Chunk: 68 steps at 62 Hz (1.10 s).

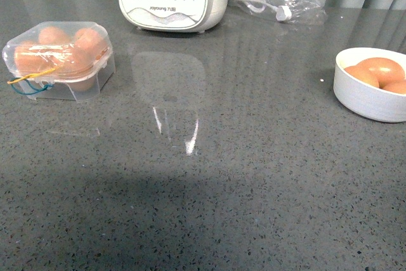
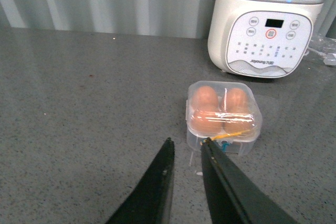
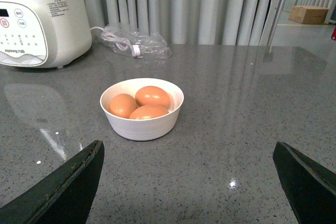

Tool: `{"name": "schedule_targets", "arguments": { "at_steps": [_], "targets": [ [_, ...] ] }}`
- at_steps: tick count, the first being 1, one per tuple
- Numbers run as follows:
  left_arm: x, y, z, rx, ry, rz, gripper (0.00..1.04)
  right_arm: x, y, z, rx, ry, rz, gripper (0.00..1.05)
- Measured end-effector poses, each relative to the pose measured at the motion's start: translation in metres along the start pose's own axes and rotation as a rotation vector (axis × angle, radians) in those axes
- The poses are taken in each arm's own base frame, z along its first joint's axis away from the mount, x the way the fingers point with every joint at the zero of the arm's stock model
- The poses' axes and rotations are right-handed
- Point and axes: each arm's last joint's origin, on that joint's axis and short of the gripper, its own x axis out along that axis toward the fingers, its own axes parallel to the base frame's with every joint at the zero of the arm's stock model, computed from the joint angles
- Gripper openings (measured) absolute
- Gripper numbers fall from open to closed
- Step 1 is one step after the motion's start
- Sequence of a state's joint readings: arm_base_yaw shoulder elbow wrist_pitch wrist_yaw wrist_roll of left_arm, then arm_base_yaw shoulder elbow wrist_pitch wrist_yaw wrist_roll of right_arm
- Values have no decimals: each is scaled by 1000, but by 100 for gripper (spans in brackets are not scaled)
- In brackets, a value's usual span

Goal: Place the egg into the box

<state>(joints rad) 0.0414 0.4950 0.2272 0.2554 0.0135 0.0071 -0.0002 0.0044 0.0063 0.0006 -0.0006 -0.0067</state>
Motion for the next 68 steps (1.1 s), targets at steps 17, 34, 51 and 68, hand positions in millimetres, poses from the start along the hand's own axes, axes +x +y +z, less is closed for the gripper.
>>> {"name": "schedule_targets", "arguments": {
  "at_steps": [17,34,51,68],
  "targets": [
    [-11,-5,-22,-8,-10,-27,4,0,0,0,0,0,0,97],
    [-18,-5,-35,-8,-12,-27,4,0,0,0,0,0,0,97],
    [-24,-5,-43,-8,-12,-27,4,0,0,0,0,0,0,97],
    [-29,-5,-45,-9,-45,-27,4,0,0,0,0,0,0,97]
  ]
}}
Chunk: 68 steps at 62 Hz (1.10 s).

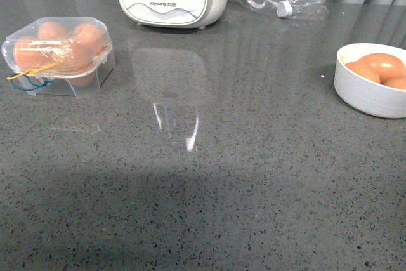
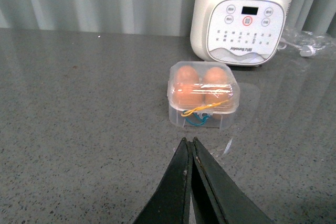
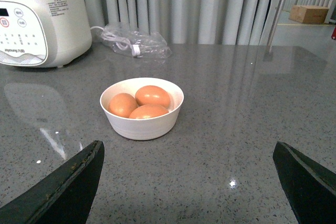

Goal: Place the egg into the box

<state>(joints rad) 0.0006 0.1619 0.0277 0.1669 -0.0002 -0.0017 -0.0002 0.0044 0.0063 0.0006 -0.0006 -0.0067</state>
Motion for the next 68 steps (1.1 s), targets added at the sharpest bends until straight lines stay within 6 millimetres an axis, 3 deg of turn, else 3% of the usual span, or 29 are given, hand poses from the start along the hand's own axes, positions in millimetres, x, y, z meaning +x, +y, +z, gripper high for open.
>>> {"name": "schedule_targets", "arguments": {
  "at_steps": [7,31,57,65,68],
  "targets": [
    [-10,0,-3,0,16,0,4,0,0,0,0,0,0,97],
    [-11,0,-3,0,7,0,4,0,0,0,0,0,0,97],
    [-11,0,-3,0,7,0,71,0,0,0,0,0,0,97],
    [-11,0,-3,0,7,0,97,0,0,0,0,0,0,97],
    [-11,0,-3,0,7,0,98,0,0,0,0,0,0,97]
  ]
}}
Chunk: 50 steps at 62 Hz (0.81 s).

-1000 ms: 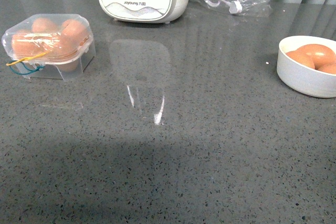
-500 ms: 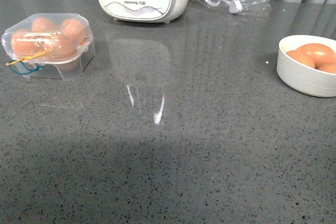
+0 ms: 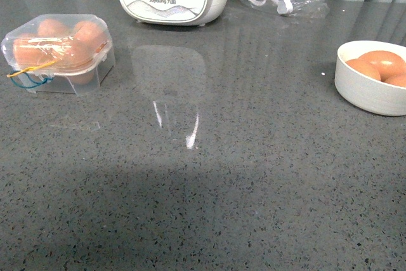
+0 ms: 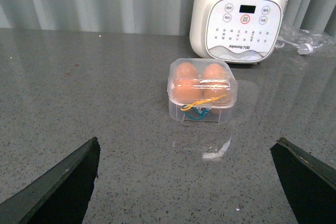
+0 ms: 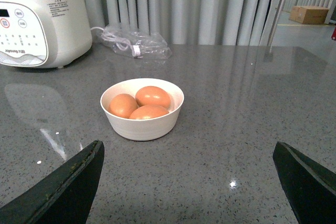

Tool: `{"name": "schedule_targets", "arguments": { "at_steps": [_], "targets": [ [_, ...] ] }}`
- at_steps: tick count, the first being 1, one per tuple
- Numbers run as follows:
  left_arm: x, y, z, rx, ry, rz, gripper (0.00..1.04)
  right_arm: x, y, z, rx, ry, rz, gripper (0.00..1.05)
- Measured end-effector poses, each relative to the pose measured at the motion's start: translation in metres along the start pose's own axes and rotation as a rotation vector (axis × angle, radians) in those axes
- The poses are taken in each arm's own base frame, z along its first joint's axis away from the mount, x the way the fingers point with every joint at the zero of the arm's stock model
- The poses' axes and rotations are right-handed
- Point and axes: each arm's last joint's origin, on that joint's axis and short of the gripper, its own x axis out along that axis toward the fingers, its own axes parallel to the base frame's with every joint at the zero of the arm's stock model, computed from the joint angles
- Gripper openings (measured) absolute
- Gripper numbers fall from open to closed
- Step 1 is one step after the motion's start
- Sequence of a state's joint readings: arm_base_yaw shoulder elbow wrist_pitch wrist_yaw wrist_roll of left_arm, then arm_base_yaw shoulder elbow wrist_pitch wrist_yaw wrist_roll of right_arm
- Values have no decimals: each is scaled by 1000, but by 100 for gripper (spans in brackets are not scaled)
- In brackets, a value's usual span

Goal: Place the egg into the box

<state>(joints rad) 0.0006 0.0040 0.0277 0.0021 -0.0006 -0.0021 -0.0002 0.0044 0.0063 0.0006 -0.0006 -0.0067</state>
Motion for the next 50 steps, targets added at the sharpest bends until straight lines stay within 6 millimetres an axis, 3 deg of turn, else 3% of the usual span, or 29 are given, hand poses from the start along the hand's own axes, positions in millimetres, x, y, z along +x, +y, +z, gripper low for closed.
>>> {"name": "schedule_targets", "arguments": {
  "at_steps": [50],
  "targets": [
    [0,0,0,0,0,0,98,0,0,0,0,0,0,97]
  ]
}}
